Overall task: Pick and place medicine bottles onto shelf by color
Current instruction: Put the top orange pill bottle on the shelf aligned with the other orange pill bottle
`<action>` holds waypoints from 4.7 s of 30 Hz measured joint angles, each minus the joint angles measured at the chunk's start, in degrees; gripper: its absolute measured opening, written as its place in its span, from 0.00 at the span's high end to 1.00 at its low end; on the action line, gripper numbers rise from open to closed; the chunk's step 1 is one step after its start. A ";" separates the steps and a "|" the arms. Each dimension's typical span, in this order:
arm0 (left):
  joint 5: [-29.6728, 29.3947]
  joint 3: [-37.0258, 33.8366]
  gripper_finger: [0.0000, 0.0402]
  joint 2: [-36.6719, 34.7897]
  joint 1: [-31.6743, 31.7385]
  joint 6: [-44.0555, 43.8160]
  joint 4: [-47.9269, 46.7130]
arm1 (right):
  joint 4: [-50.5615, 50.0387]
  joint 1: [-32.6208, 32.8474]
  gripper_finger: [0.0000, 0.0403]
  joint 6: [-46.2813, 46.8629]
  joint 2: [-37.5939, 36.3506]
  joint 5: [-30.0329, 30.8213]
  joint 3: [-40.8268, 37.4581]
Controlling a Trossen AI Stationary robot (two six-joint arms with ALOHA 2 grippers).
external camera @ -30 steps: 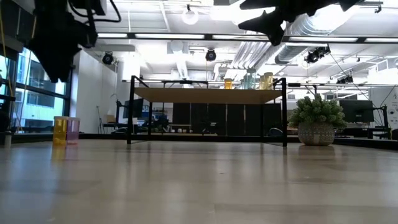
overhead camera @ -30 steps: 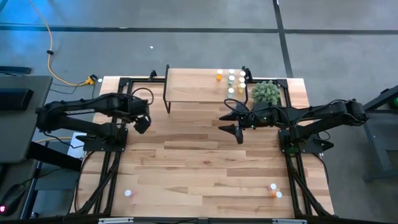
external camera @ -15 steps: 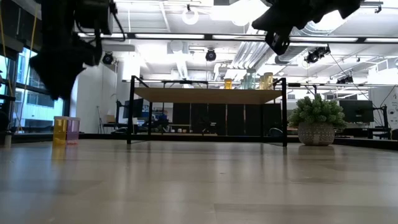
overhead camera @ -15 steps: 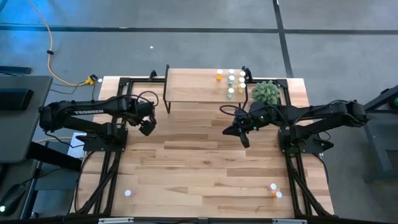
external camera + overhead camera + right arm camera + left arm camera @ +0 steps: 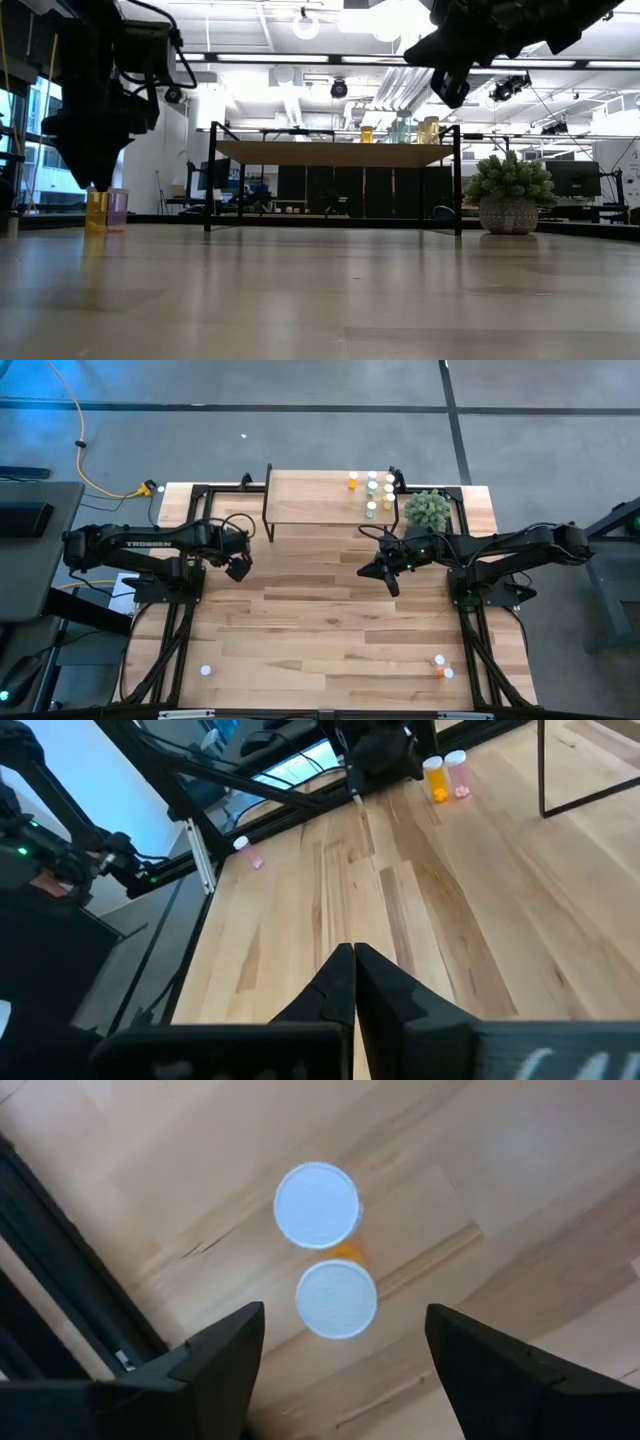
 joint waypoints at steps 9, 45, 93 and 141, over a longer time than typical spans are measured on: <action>-3.13 -0.84 0.46 0.68 1.10 0.13 2.14 | 0.01 0.01 1.00 0.64 0.00 0.05 0.00; -3.11 -3.31 0.57 0.70 1.33 1.19 6.22 | -0.02 0.02 1.00 1.04 0.00 1.05 -0.02; 7.28 65.31 0.71 27.55 1.33 33.72 -13.58 | -0.02 0.01 1.00 1.58 0.00 1.03 -0.04; 2.23 83.79 0.61 53.66 8.87 60.20 -12.36 | -0.02 0.03 1.00 3.02 0.00 7.30 -0.04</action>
